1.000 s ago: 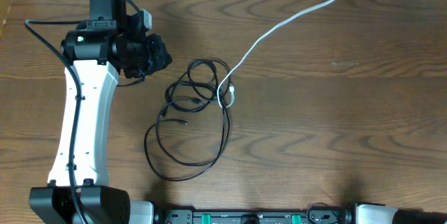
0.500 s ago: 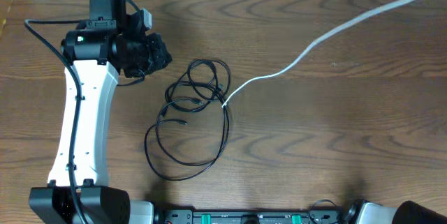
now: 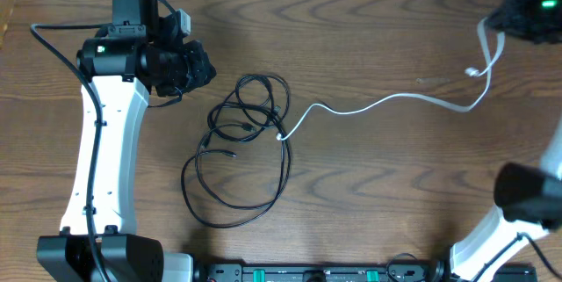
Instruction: Untangle cables
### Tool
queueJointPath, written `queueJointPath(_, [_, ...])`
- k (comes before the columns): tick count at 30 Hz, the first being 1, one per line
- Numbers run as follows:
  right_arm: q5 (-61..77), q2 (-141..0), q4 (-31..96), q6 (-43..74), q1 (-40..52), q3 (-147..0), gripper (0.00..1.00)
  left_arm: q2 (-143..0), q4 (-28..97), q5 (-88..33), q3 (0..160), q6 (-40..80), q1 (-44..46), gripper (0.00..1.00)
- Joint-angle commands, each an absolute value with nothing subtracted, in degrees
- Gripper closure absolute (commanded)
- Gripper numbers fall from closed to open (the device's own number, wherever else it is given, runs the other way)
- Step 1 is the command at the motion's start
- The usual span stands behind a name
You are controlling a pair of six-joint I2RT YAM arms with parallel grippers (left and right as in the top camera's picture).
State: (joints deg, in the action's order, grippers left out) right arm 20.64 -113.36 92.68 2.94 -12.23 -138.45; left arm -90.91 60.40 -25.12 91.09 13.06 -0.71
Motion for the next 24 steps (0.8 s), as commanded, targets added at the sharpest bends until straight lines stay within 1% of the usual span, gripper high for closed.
queueJointPath(1, [14.9, -119.9, 95.7, -0.1, -9.5, -138.9, 0.99, -90.6, 60.6, -24.8, 91.0, 12.1, -0.9, 0.84])
queueJointPath(5, [14.9, -126.7, 96.6, -0.1, -9.1, -138.8, 0.99, -90.6, 60.6, -24.8, 91.0, 12.1, -0.9, 0.84])
queueJointPath(7, [14.9, -129.2, 96.6, -0.1, -9.1, -138.8, 0.97, -90.6, 60.6, -24.8, 91.0, 12.1, -0.9, 0.84])
queueJointPath(9, [14.9, -131.5, 96.5, -1.0, -8.9, -138.8, 0.83, -90.6, 60.6, -24.8, 91.0, 12.1, -0.9, 0.84])
queueJointPath(10, [14.9, -132.2, 96.4, -2.4, -8.5, -138.8, 0.71, -90.6, 60.6, -24.8, 91.0, 12.1, -0.9, 0.84])
queueJointPath(12, [15.4, -132.3, 96.1, -5.4, -7.7, -138.8, 0.53, -90.6, 60.5, -24.8, 91.0, 12.1, -0.9, 0.84])
queueJointPath(13, [17.7, -132.1, 96.2, -9.7, -6.8, -138.8, 0.42, -90.6, 60.4, -24.8, 91.0, 12.1, -0.9, 0.84])
queueJointPath(15, [22.8, -132.1, 96.9, -17.0, -5.0, -138.8, 0.31, -90.6, 60.1, -24.8, 91.0, 12.1, -0.9, 0.84])
queueJointPath(17, [27.0, -132.2, 97.1, -21.8, -2.8, -138.5, 0.28, -90.6, 60.0, -24.8, 91.0, 12.1, -0.9, 0.84])
queueJointPath(19, [28.7, -132.2, 96.6, -22.9, -0.2, -137.8, 0.28, -90.6, 59.9, -24.8, 91.0, 12.1, -0.9, 0.84])
queueJointPath(22, [31.6, -132.2, 94.7, -18.5, 4.2, -134.3, 0.33, -90.6, 59.9, -24.8, 91.0, 12.1, -0.9, 0.84])
queueJointPath(24, [32.8, -132.2, 92.2, -13.6, 7.6, -130.3, 0.39, -90.6, 59.7, -24.8, 91.0, 12.1, -0.9, 0.84])
